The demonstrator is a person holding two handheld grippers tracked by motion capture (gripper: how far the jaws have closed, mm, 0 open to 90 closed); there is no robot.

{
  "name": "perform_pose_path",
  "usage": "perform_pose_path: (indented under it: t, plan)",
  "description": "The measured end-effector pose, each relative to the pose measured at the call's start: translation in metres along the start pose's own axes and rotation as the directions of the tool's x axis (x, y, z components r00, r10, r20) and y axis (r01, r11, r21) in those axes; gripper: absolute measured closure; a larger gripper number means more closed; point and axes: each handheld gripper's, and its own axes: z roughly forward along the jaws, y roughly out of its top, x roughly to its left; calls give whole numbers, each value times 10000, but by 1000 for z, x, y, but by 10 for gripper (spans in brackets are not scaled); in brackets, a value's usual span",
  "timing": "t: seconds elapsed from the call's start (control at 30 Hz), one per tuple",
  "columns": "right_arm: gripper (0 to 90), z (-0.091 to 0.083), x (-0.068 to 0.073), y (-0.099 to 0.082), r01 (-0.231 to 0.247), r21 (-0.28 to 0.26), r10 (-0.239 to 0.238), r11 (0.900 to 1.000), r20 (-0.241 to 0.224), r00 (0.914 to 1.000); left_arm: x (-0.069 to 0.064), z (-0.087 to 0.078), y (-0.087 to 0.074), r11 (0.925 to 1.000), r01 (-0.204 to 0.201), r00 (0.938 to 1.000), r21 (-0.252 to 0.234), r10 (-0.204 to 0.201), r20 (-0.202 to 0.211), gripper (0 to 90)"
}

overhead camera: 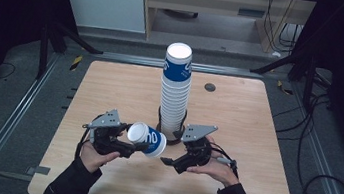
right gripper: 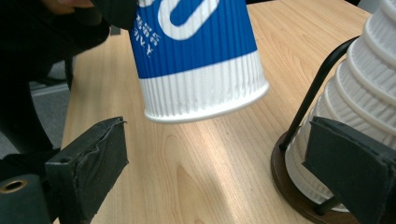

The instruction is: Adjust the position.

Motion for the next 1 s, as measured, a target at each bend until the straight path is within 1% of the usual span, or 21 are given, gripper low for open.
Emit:
perform_pose_path:
  t: [0.03, 0.07, 0.13, 0.2, 0.3, 0.33, 0.37, 0.5, 0.53, 0.57, 0.6, 0.7, 0.8, 1.0]
  plan:
    - [60, 1, 0, 0, -124, -146, 122, 9998, -151, 9998, 0, 0, 0, 9999, 30, 10000, -99, -29, 68, 256]
    - [60, 1, 0, 0, -124, -146, 122, 9998, -151, 9998, 0, 0, 0, 9998, 58, 9999, -198, -55, 137, 256]
    - [59, 2, -1, -1, -228, -230, 221, 9995, -312, 9993, 0, 0, -1, 9994, 107, 9994, -337, -96, 331, 256]
    - [60, 4, -1, -2, -289, -238, 279, 9993, -400, 9988, -1, 2, -1, 9991, 112, 9989, -400, -94, 463, 256]
    - [62, 7, 0, -2, -344, -283, 326, 9990, -620, 9975, -4, 5, -2, 9993, 44, 9979, -374, -20, 641, 256]
    - [67, 9, 1, -2, -298, -335, 273, 9990, -733, 9969, -6, 7, -2, 9992, 11, 9967, -401, 21, 808, 256]
    - [67, 9, 1, -2, -298, -335, 273, 9990, -733, 9969, -6, 7, -2, 9992, 11, 9967, -401, 21, 808, 256]
    - [75, 12, 4, -2, -317, -428, 270, 9986, -1062, 9940, -10, 12, -3, 9994, -52, 9926, -343, 93, 1208, 256]
    - [82, 13, 4, -2, -297, -426, 248, 9987, -1114, 9935, -11, 13, -3, 9994, -118, 9919, -317, 157, 1258, 257]
    - [109, 15, 5, -2, -243, -467, 182, 9986, -1281, 9916, -14, 15, -3, 9994, -217, 9909, -284, 253, 1325, 257]
    - [128, 16, 6, -2, -233, -532, 160, 9983, -1337, 9909, -14, 15, -3, 9994, -217, 9909, -284, 253, 1325, 257]
    - [138, 17, 6, -3, -203, -477, 135, 9987, -1394, 9901, -14, 15, -3, 9993, -294, 9903, -251, 325, 1349, 258]
    - [153, 17, 5, -3, -177, -497, 104, 9986, -1437, 9896, -13, 15, -4, 9995, -186, 9899, -261, 221, 1401, 258]
    - [162, 16, 5, -3, -123, -444, 59, 9989, -1408, 9900, -13, 15, -4, 9995, -174, 9904, -246, 206, 1370, 253]
